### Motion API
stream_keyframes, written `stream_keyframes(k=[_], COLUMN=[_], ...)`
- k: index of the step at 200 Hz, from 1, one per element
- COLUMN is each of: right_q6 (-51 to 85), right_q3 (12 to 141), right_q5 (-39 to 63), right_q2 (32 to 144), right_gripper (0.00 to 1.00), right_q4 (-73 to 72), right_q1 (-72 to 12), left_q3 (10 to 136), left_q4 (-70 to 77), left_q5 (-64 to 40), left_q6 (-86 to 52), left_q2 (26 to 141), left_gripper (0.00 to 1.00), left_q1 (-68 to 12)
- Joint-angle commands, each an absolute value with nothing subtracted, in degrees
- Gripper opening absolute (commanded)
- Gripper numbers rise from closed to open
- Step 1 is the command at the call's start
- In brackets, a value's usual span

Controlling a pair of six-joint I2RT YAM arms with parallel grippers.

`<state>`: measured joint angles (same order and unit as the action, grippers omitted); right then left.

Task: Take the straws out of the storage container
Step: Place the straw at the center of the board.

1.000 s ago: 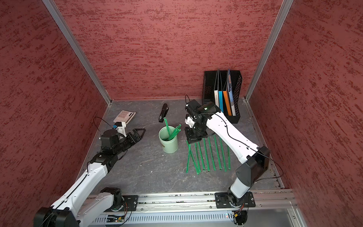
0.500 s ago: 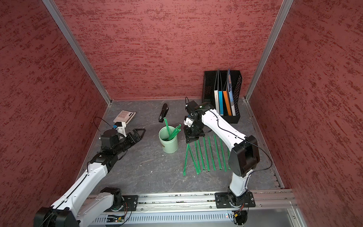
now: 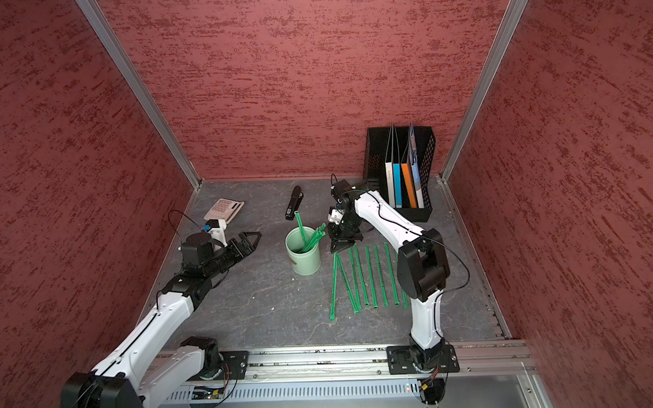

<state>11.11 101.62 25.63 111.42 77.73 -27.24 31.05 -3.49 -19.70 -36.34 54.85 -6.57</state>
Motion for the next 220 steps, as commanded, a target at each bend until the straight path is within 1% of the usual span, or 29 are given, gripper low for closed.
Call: stream_keyframes(k=[1,38,72,102,127,139,152,172,191,220], right_q6=[10.37,10.93,13.7,16.87,19.09,20.37,22.52,26.63,30.71,35.26], right_q3=[102.93,102.74,101.28,92.2,82.8,79.09,75.64,71.02,68.13,67.69], right_q5=[26.63,26.27,21.27,19.6,15.81,13.23,10.52,9.74,9.93,8.91], right_q2=[111.74,111.41,108.08,99.49,94.96,93.69,92.41,90.61,90.8,95.56], right_gripper=[0.2,0.3,0.33,0.34,0.31,0.27,0.26,0.24,0.25,0.32], right_q4=[76.43,74.48,71.81,67.86,66.09,64.87,63.17,58.02,53.37,49.39], right_q1=[-26.46,-26.09,-25.93,-26.89,-31.05,-33.95,-36.91,-40.61,-43.56,-47.63], left_q3=[30.97,30.86,30.84,30.75,30.64,30.7,30.81,30.6,30.67,30.48], left_q4=[-4.22,-4.29,-4.57,-4.19,-2.6,-2.13,-2.08,-2.1,-2.19,-2.3], left_q5=[-19.27,-19.42,-19.39,-19.26,-20.17,-20.8,-21.01,-20.84,-20.87,-20.9], left_q6=[-35.11,-35.07,-35.07,-35.32,-36.34,-36.7,-36.99,-37.26,-37.6,-37.73], left_q2=[54.47,54.58,54.32,53.96,54.74,55.19,55.2,54.35,53.72,53.36], left_gripper=[1.0,1.0,1.0,1.0,1.0,1.0,1.0,1.0,1.0,1.0], left_q1=[-6.15,-6.11,-5.98,-5.89,-5.89,-6.02,-6.09,-6.14,-6.13,-6.08])
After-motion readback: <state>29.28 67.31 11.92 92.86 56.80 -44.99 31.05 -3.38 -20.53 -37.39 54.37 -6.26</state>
